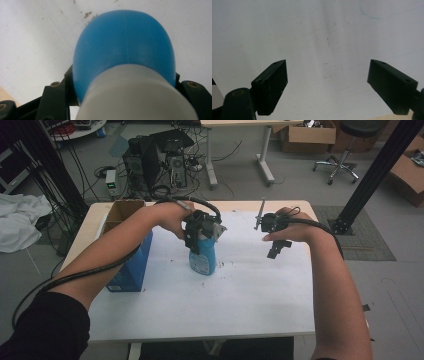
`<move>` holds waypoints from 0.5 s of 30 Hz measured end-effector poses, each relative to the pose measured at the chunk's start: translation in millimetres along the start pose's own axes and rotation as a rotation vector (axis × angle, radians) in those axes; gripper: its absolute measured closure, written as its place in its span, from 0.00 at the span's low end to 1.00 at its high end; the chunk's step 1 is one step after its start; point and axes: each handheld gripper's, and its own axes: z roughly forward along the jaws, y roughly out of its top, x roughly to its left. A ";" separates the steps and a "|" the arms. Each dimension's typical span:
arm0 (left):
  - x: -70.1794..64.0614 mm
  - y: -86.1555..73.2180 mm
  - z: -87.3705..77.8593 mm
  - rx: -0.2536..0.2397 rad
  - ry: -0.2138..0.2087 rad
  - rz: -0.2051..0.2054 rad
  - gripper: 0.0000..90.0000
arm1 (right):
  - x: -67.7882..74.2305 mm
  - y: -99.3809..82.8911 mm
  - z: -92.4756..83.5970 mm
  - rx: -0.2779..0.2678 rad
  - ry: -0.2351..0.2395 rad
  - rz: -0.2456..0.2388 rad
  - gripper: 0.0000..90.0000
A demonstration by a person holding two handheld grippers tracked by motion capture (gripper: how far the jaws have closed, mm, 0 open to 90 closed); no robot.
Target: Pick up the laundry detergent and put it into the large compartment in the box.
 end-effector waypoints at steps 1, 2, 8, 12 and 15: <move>0.2 0.2 0.4 -0.003 0.000 -0.007 0.44 | -0.1 0.1 0.7 -0.001 -0.002 0.000 0.19; 0.5 0.4 0.2 -0.003 0.003 -0.009 0.44 | -0.5 0.2 1.6 -0.004 0.003 0.000 0.19; -1.4 -1.7 -0.2 0.000 0.002 -0.075 0.44 | -0.2 1.9 3.6 -0.004 0.003 -0.006 0.19; -0.9 -1.1 -2.6 0.028 0.022 -0.105 0.44 | -0.1 1.5 4.2 -0.006 0.007 -0.005 0.19; -0.1 -3.6 -10.6 0.038 0.033 -0.138 0.44 | 0.1 1.4 4.2 -0.005 0.009 -0.006 0.19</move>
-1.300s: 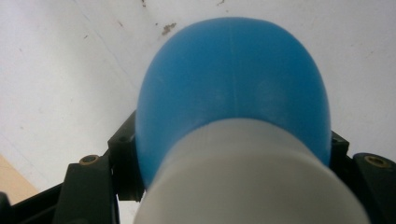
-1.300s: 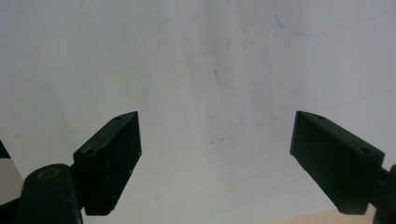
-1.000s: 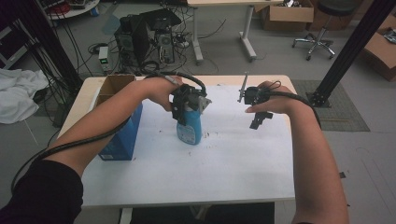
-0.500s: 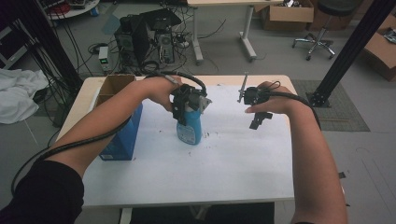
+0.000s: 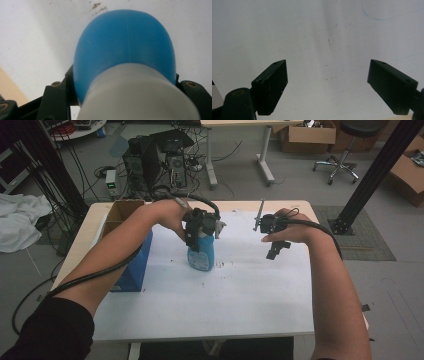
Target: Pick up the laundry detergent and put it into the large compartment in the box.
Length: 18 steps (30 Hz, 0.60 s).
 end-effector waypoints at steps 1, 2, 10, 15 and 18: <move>0.2 -1.1 -3.8 0.001 -0.001 -0.012 0.44 | 0.2 0.1 -0.7 -0.002 -0.003 -0.002 0.19; 0.4 -2.0 -8.3 -0.003 0.000 -0.020 0.44 | 0.5 0.0 -1.1 -0.007 -0.002 -0.003 0.19; -4.9 -7.6 -42.7 0.002 -0.027 -0.190 0.44 | 3.4 -0.8 -3.7 -0.017 -0.009 -0.022 0.19; -9.9 -13.3 -48.3 -0.003 -0.048 -0.323 0.44 | 4.5 0.2 -2.1 -0.036 -0.014 -0.041 0.19; -12.2 -16.9 -48.9 0.002 -0.064 -0.441 0.44 | 5.8 2.0 -1.8 -0.037 -0.015 -0.060 0.19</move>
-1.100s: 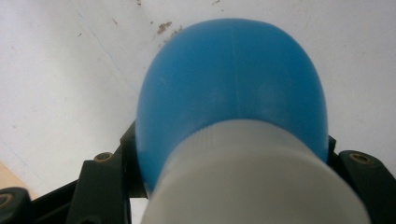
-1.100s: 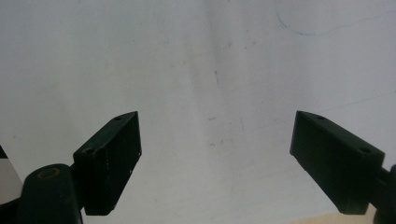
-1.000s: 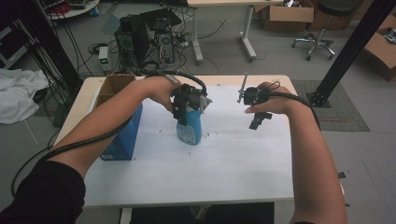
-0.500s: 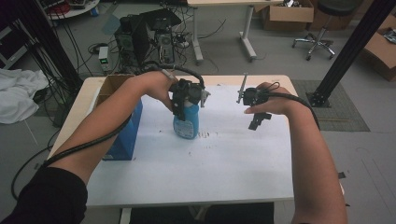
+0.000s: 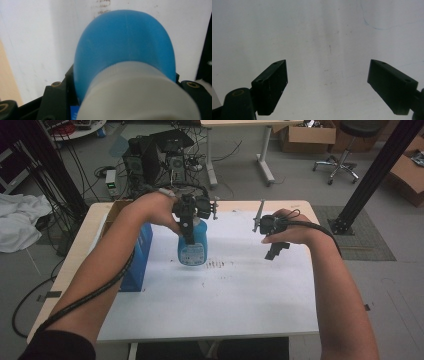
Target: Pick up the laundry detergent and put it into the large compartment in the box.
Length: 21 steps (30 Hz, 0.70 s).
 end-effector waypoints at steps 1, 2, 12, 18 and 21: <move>-0.7 -1.8 -0.9 -0.006 -0.001 -0.040 0.44 | 0.5 0.7 0.1 -0.007 -0.001 -0.004 0.19; -0.5 -3.7 -1.8 -0.005 -0.007 -0.090 0.44 | 1.1 1.7 0.1 -0.008 0.000 -0.013 0.18; -10.1 -27.1 -26.1 -0.069 0.023 -0.459 0.44 | 8.4 11.7 2.6 -0.013 0.006 -0.098 0.19; -15.5 -40.0 -37.8 -0.044 -0.006 -0.609 0.44 | 9.9 13.6 3.8 -0.027 -0.001 -0.141 0.19; -17.8 -47.3 -42.6 -0.050 -0.010 -0.668 0.44 | 13.1 15.5 4.1 -0.030 -0.005 -0.159 0.18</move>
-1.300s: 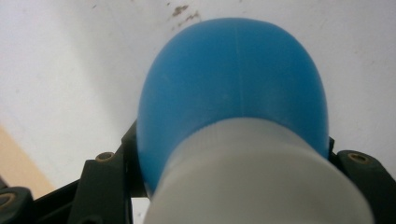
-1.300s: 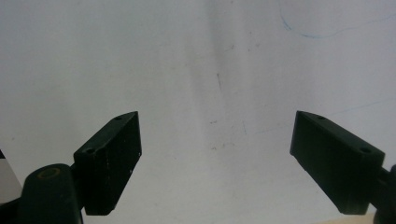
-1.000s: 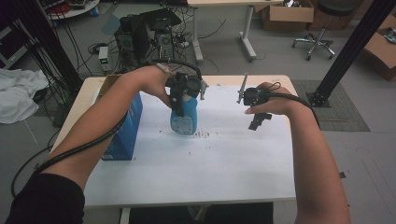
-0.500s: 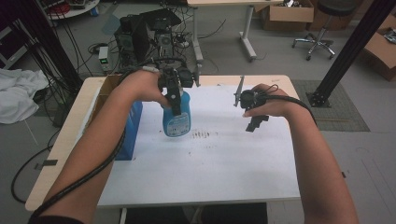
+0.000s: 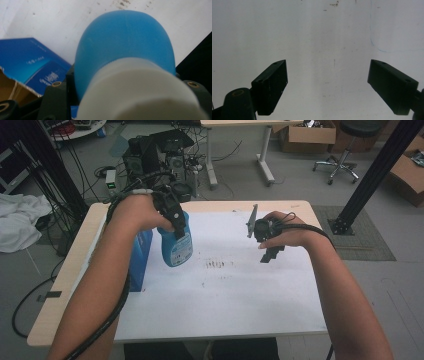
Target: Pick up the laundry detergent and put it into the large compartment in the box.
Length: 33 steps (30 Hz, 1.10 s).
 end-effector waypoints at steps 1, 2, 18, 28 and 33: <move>1.6 -2.1 -2.3 0.000 0.000 -0.028 0.44 | 0.6 0.7 -0.4 -0.001 -0.002 -0.008 0.18; 2.9 -4.0 -5.4 -0.001 0.003 -0.046 0.44 | 1.4 1.1 -0.7 -0.003 -0.004 -0.011 0.18; 31.5 -46.0 -73.7 -0.040 0.034 -0.400 0.44 | 7.1 3.5 -1.7 0.006 -0.005 -0.036 0.18; 60.8 -86.1 -103.6 -0.082 0.058 -0.609 0.44 | 8.5 5.9 -0.3 0.014 -0.001 -0.053 0.18; 70.5 -100.3 -112.3 -0.075 0.091 -0.684 0.44 | 7.1 7.0 1.3 0.014 0.002 -0.053 0.18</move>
